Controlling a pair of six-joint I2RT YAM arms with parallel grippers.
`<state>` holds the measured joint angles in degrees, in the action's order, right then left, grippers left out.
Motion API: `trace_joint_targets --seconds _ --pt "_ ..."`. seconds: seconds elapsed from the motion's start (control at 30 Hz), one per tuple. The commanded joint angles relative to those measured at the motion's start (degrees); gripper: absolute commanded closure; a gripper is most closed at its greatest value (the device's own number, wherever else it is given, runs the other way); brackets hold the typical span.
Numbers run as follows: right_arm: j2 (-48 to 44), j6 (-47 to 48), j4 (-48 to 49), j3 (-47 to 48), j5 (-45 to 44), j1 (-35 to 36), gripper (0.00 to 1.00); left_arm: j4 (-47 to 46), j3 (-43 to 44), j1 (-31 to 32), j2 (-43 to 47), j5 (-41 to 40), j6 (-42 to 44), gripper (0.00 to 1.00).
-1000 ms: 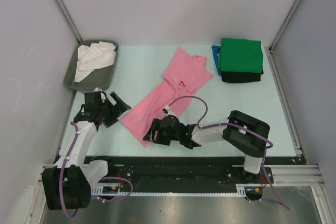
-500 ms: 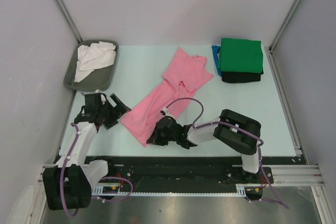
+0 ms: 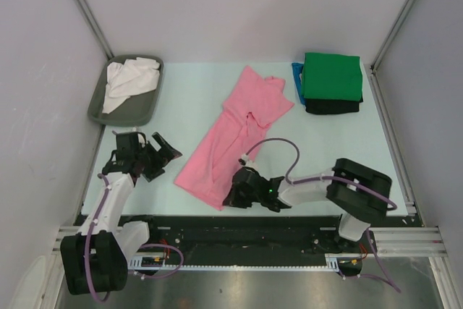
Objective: Fold and stack the t-shirts
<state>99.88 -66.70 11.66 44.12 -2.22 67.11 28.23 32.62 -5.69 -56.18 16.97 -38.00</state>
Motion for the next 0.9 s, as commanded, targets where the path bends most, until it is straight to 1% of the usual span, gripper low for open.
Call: trace_joint_targets --seconds 0.0,0.03,0.1,0.13,0.2,0.23,0.3,0.33,0.4,0.43,0.47,0.5,0.53,0.57,0.6,0.63,0.67,0.7,0.73,0.77,0.8,0.83,0.87 --pt "-8.2 0.6 -17.1 -9.9 -7.0 0.3 1.0 -2.0 -2.5 -0.2 4.0 5.4 -1.8 0.0" --pt "-12.8 0.1 -17.8 -11.8 -7.6 0.3 1.0 -2.6 -4.0 0.3 6.2 5.9 -2.4 0.0" --pt "-17.4 -1.4 -21.8 -15.9 -9.9 0.1 1.0 -2.9 -5.2 1.5 8.6 5.4 -3.7 0.0" --pt "-22.3 -1.9 -25.1 -16.9 -10.7 0.0 1.0 -2.9 -6.0 2.8 10.5 4.8 -4.1 0.0" --pt "-27.6 -3.6 -28.5 -20.4 -12.0 -0.6 1.0 -2.9 -6.3 4.3 11.4 4.0 -5.1 0.0" --pt "-32.6 -4.4 -31.9 -21.3 -12.3 -0.8 1.0 -2.9 -6.3 5.9 11.3 3.9 -5.4 0.0" --pt "-38.2 -7.0 -36.2 -24.0 -13.7 -0.8 1.0 -3.4 -6.1 8.8 10.7 3.4 -6.7 0.0" --pt "-43.7 -8.0 -41.0 -24.6 -14.3 -0.8 1.0 -3.8 -6.1 11.0 10.4 3.2 -7.3 0.0" --pt "-49.0 -10.9 -45.7 -25.6 -16.0 -0.2 1.0 -5.0 -6.1 13.2 9.9 1.8 -8.9 0.0" --pt "-54.3 -11.6 -49.9 -25.6 -16.7 0.3 1.0 -5.5 -6.0 15.2 9.6 1.3 -9.5 0.0" --pt "-56.4 -13.3 -52.1 -25.4 -18.2 0.6 1.0 -6.0 -5.9 16.1 9.0 0.6 -10.8 0.0" --pt "-58.6 -13.5 -55.5 -24.7 -19.0 0.9 1.0 -7.1 -5.6 18.4 8.5 0.3 -11.3 0.0" --pt "-60.4 -13.1 -56.5 -24.1 -19.5 1.0 1.0 -7.7 -5.3 19.7 7.8 -0.3 -11.9 0.0" --pt "-63.3 -12.7 -57.4 -23.2 -20.7 1.0 0.86 -8.1 -4.9 21.0 6.8 -0.9 -12.9 0.0" --pt "-64.2 -10.4 -57.3 -21.0 -21.3 1.5 0.68 -8.3 -3.7 23.3 6.0 -2.1 -13.1 0.0" --pt "-64.7 -8.6 -56.7 -19.4 -22.0 1.7 0.51 -8.5 -3.2 24.3 5.4 -2.5 -13.2 0.0" --pt "-64.6 -6.8 -56.1 -17.6 -24.2 1.7 0.22 -8.6 -2.0 24.9 3.8 -2.8 -13.2 0.0" --pt "-64.0 -2.9 -55.4 -13.1 -25.5 1.8 0.11 -8.6 -1.3 25.5 3.1 -3.0 -13.2 0.0" --pt "-62.8 -0.4 -54.6 -10.9 -28.6 1.8 0.01 -8.8 -0.9 25.6 2.5 -2.9 -13.1 0.0" --pt "-60.0 1.6 -54.3 -8.7 -30.7 1.5 0.0 -9.1 0.0 25.6 1.9 -2.9 -12.8 0.0" --pt "-58.0 5.6 -53.0 -6.3 -32.7 1.2 0.0 -9.1 0.5 25.6 0.8 -3.3 -12.6 0.0" --pt "-56.2 9.0 -51.6 -2.9 -34.4 -1.6 0.0 -9.2 0.9 25.6 0.1 -3.4 -12.4 0.0" --pt "-54.3 11.6 -50.0 -1.2 -34.2 -3.8 0.0 -9.6 1.6 25.6 -0.4 -3.5 -11.8 0.0"
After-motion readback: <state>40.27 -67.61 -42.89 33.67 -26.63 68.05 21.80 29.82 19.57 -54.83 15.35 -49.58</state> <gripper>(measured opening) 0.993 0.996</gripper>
